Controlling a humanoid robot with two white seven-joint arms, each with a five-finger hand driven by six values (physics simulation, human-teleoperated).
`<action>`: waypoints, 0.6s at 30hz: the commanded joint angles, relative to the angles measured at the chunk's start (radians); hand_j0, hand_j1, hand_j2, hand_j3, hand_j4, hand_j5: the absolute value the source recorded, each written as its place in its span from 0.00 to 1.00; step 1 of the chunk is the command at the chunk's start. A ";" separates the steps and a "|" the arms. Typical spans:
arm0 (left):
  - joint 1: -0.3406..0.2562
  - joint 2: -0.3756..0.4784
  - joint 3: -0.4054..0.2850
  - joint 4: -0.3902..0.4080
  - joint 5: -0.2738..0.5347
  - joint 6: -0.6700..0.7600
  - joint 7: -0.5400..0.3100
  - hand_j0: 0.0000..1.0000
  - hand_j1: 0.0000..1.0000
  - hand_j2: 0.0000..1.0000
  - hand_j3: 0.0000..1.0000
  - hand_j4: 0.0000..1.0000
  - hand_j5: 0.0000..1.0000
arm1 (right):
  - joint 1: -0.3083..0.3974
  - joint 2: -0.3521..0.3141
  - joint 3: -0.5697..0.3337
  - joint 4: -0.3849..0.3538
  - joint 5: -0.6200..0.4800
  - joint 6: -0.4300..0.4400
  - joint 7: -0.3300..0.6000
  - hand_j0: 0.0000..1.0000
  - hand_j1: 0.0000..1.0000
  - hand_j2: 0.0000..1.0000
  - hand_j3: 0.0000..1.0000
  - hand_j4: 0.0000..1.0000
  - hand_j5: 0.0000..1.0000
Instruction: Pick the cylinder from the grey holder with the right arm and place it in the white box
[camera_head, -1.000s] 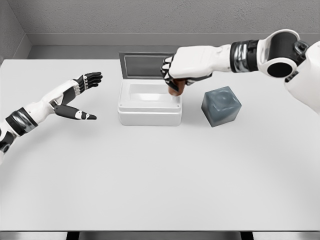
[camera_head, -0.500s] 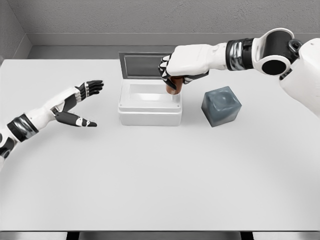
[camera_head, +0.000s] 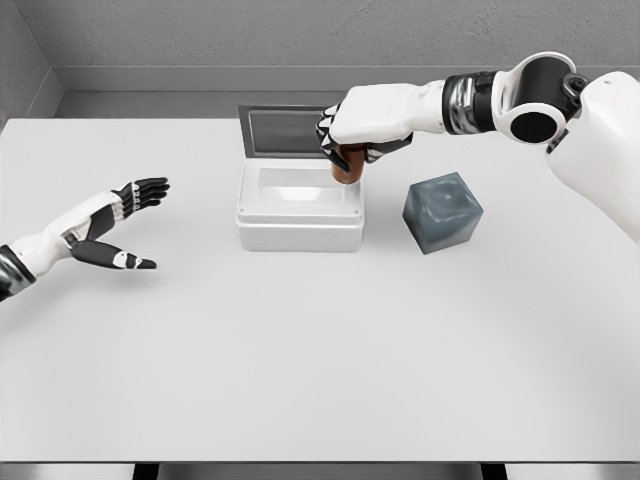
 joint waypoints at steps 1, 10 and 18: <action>0.000 0.002 0.002 0.000 0.007 0.001 0.000 1.00 1.00 1.00 1.00 1.00 1.00 | 0.000 0.000 -0.001 0.001 -0.004 0.003 0.000 0.33 0.33 0.33 0.33 0.33 0.33; 0.000 0.000 0.002 0.000 0.006 0.001 0.000 1.00 1.00 1.00 1.00 1.00 1.00 | 0.008 0.009 0.016 0.020 -0.002 0.003 0.000 0.34 0.34 0.34 0.34 0.34 0.34; 0.002 0.000 0.002 -0.002 0.006 0.001 0.000 1.00 1.00 1.00 1.00 1.00 1.00 | 0.008 0.010 0.017 0.020 -0.002 0.003 0.000 0.34 0.34 0.34 0.34 0.34 0.34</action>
